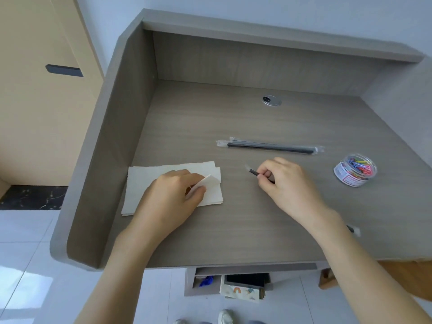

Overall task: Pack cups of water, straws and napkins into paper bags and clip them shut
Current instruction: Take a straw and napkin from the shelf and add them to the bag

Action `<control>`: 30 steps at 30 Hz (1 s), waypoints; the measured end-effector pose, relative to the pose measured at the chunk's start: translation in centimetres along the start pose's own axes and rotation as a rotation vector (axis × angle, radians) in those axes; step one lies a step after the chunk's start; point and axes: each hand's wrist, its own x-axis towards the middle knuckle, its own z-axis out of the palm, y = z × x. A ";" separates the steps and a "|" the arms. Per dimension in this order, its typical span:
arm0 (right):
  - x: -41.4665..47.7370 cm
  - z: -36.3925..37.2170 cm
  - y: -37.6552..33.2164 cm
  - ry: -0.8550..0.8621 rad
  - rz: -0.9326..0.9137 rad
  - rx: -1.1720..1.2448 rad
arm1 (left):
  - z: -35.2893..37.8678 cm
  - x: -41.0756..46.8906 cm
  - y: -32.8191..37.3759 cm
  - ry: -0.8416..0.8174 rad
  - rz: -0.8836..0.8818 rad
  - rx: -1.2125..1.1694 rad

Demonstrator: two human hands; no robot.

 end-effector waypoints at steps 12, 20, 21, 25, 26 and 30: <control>-9.5 -5.2 1.7 0.183 0.292 0.449 | 1.1 -1.3 8.9 0.105 0.103 -0.261; -23.8 -10.1 10.6 0.395 0.467 0.760 | 11.8 -6.6 26.2 -0.170 0.233 -0.550; -25.7 -10.6 12.0 0.427 0.501 0.793 | 13.6 -7.7 28.1 -0.196 0.231 -0.570; -32.2 -12.1 17.6 0.489 0.638 0.915 | 19.6 -11.0 35.0 -0.277 0.229 -0.578; -33.5 -12.4 18.9 0.506 0.679 0.932 | 20.7 -11.6 36.6 -0.303 0.229 -0.573; -37.2 -13.8 23.6 0.582 0.795 0.942 | 24.6 -12.5 42.2 -0.416 0.224 -0.573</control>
